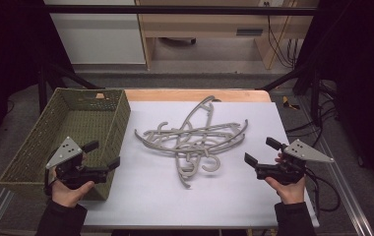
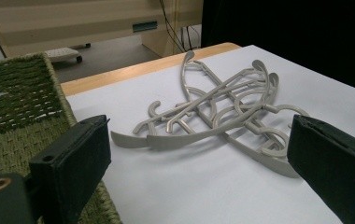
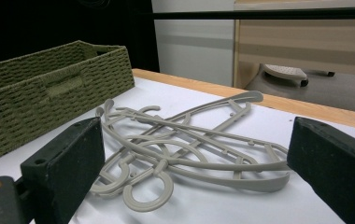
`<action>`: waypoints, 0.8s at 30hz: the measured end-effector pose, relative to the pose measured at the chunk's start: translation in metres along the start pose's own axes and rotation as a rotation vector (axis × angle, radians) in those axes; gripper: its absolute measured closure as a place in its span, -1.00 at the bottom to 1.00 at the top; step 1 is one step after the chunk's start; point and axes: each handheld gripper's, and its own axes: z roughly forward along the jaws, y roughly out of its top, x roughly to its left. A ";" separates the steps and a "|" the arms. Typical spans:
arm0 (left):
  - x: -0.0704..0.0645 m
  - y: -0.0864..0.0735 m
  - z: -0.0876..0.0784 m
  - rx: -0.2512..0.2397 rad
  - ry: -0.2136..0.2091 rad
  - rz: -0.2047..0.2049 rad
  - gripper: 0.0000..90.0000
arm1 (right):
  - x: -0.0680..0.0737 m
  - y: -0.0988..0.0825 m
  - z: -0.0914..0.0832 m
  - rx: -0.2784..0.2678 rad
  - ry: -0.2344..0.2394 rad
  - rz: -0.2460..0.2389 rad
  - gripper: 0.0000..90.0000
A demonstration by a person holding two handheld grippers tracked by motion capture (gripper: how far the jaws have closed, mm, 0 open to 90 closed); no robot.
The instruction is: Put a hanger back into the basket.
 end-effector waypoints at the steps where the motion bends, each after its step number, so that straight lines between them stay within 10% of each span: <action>1: -0.001 0.000 0.001 0.005 -0.002 0.003 -0.88 | 0.000 0.000 0.000 0.003 0.000 0.001 -0.90; 24: -0.057 0.005 0.071 0.212 -0.131 0.175 -0.84 | 0.008 -0.002 0.012 0.029 0.053 -0.015 -0.90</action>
